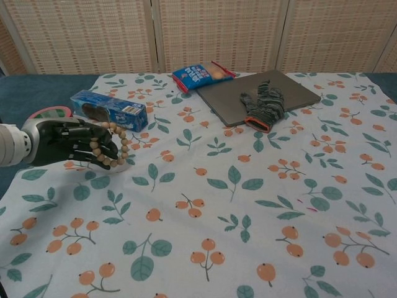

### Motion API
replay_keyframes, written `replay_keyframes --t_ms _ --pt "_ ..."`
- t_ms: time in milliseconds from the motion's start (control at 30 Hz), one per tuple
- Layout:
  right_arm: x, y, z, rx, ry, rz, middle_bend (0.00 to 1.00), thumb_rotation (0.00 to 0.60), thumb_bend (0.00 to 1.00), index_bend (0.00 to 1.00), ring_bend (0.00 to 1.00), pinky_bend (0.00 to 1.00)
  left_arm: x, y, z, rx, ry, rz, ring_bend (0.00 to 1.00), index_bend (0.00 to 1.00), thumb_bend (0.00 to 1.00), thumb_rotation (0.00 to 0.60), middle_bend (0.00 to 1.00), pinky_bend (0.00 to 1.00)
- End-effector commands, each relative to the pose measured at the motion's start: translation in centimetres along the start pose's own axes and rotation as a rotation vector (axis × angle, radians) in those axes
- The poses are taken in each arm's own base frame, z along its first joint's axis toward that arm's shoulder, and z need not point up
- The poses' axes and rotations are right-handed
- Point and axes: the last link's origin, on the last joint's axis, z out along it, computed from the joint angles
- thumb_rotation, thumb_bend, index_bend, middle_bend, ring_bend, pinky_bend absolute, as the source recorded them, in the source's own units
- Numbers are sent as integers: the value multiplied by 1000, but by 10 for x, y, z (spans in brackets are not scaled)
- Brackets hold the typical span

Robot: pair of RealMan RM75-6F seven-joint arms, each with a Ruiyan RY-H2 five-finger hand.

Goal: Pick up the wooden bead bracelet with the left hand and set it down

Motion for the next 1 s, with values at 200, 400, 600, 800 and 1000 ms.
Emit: replay_keyframes --t_ms 200,400,600,800,1000 --pt "1 0 0 -2 2 1 0 600 157 0 0 0 -1 -5 -1 -15 12 96 353 623 1000 600 525 410" --pt "1 1 1 -4 3 0 0 600 196 0 0 0 -6 -9 -3 -39 25 194 343 628 1000 600 517 406" --pt "1 1 1 -3 4 0 0 600 208 0 0 0 -8 -11 -3 -83 78 331 320 619 1000 600 496 381" --pt "0 1 1 -2 3 -1 0 600 209 0 0 0 -3 -18 2 -186 341 571 300 585 1000 600 478 356" --pt "0 0 1 -1 0 -2 0 600 208 0 0 0 -12 -43 2 -204 410 785 256 517 1000 600 447 316"
